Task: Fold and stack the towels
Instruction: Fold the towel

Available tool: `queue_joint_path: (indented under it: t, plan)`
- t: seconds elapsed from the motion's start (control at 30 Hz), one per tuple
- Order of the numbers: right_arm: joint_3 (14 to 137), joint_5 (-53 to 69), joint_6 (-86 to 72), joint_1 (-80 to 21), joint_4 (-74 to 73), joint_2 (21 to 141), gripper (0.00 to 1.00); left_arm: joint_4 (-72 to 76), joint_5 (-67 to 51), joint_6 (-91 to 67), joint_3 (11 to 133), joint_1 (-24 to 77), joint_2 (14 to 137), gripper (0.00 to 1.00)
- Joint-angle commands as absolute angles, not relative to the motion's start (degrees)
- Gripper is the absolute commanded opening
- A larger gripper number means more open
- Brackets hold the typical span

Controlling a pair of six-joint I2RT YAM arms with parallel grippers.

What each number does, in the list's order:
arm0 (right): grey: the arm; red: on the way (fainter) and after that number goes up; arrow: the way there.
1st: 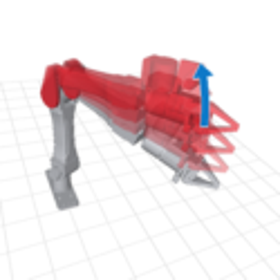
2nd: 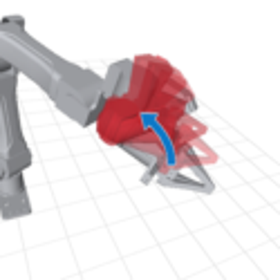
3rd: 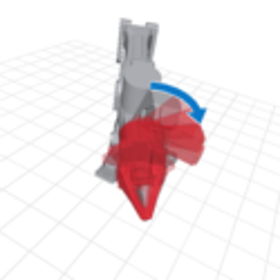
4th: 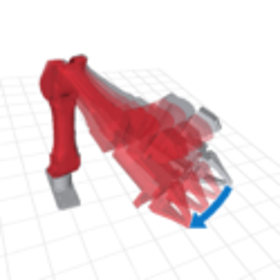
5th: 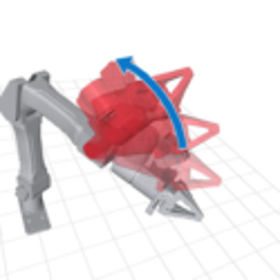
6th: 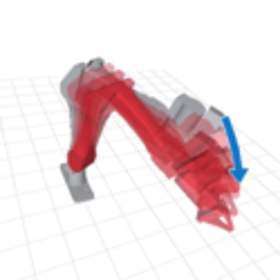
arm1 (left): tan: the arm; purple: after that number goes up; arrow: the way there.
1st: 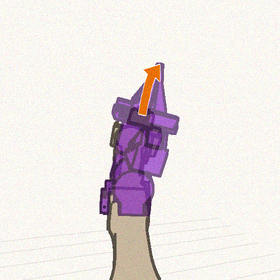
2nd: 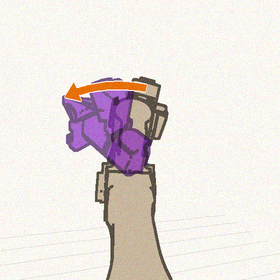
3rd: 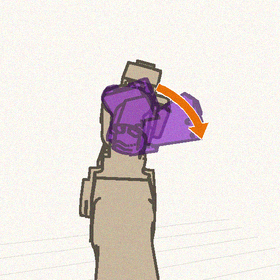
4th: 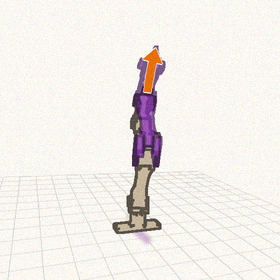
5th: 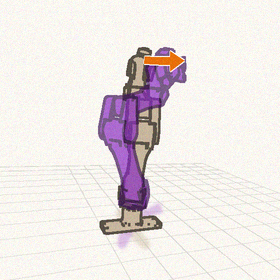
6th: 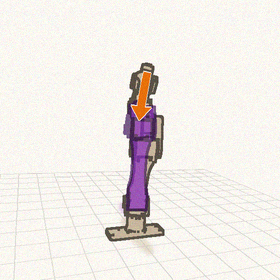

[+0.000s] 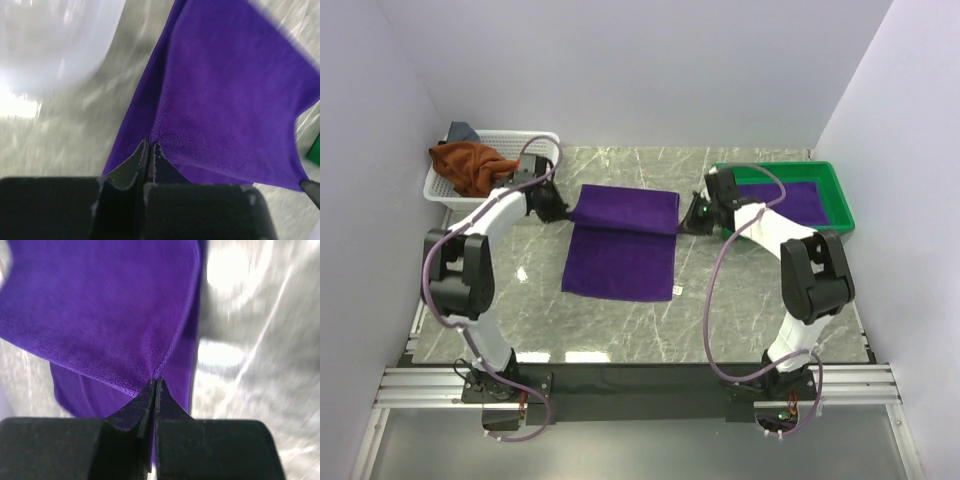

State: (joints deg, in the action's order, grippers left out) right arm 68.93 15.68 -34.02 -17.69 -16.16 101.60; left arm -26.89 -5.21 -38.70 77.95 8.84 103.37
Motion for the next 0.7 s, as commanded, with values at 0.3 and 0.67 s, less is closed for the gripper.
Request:
queue_joint_path:
  t: [0.3, 0.67]
  plan:
    - [53.44, 21.27, -44.13, -18.63, -8.17, 86.67, 0.00, -24.52, -8.70, -41.66, 63.20, 8.17, 90.00, 0.00]
    - [50.11, 17.76, -44.38, -22.50, -11.25, 81.13, 0.00, -26.37, -8.26, -41.04, 60.21, 8.17, 86.14, 0.01]
